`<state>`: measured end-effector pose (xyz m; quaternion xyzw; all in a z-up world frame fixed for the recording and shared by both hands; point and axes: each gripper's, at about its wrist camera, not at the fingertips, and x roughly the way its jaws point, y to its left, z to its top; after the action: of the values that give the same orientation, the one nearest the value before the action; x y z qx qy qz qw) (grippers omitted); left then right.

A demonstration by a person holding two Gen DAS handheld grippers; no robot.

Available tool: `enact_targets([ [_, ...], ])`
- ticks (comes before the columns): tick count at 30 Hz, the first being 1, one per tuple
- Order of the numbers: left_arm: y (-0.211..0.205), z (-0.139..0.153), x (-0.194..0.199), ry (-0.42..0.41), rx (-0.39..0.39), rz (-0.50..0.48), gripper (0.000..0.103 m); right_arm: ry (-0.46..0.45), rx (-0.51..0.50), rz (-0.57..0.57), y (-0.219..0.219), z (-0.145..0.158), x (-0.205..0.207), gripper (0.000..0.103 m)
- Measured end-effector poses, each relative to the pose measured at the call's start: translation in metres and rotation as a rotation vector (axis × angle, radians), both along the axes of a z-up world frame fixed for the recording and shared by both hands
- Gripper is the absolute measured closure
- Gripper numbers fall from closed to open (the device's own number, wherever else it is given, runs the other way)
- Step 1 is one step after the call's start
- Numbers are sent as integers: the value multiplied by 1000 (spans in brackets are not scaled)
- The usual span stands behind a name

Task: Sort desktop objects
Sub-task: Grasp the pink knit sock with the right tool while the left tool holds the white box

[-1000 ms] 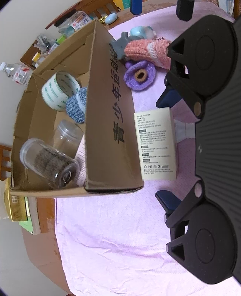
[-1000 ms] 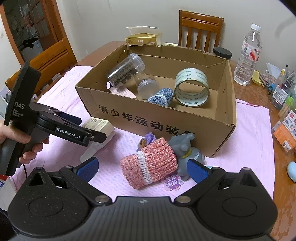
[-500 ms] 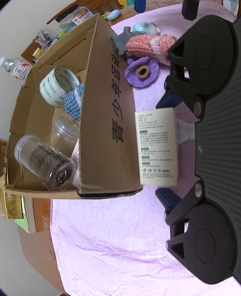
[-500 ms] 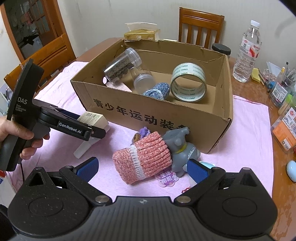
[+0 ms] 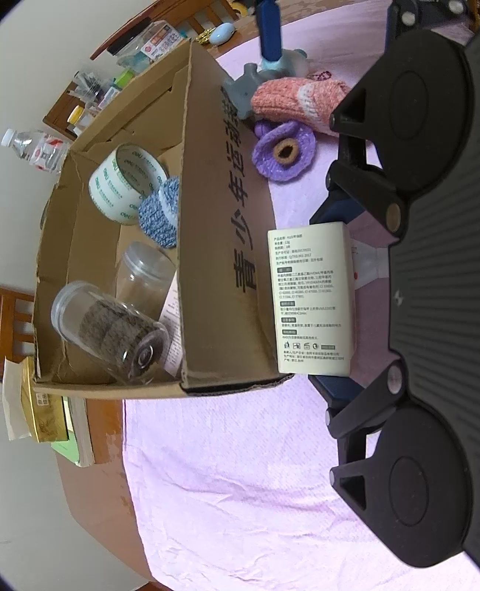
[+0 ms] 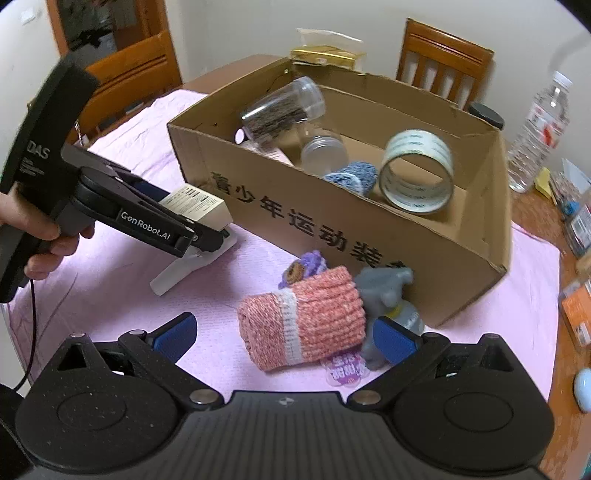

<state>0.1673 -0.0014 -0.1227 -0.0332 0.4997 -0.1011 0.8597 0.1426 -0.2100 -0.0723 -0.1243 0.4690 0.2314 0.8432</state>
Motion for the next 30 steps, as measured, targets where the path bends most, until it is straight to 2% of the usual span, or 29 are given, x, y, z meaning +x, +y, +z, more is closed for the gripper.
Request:
enact_targets([
  [9,-1,10,-4,-15,3,-19,23,5,-26,67,12,-15,15,0],
  [13,-1,14,-5,-23,-8,-22,23,15,-14,100,16,-20,15,0],
  [19,-2,18,-5,-31,-13,-26,23,37,-50,140,26,-28,6,0],
  [22,-3,19,-6,-31,-9,-29,23,48,-28,149,25,-28,3,0],
  [27,-6,20,-9,-32,9,-54,23,43,-50,148,23,-31,4,0],
  [30,-8,22,-13,-35,25,-71,23,31,-70,157,21,-32,3,4],
])
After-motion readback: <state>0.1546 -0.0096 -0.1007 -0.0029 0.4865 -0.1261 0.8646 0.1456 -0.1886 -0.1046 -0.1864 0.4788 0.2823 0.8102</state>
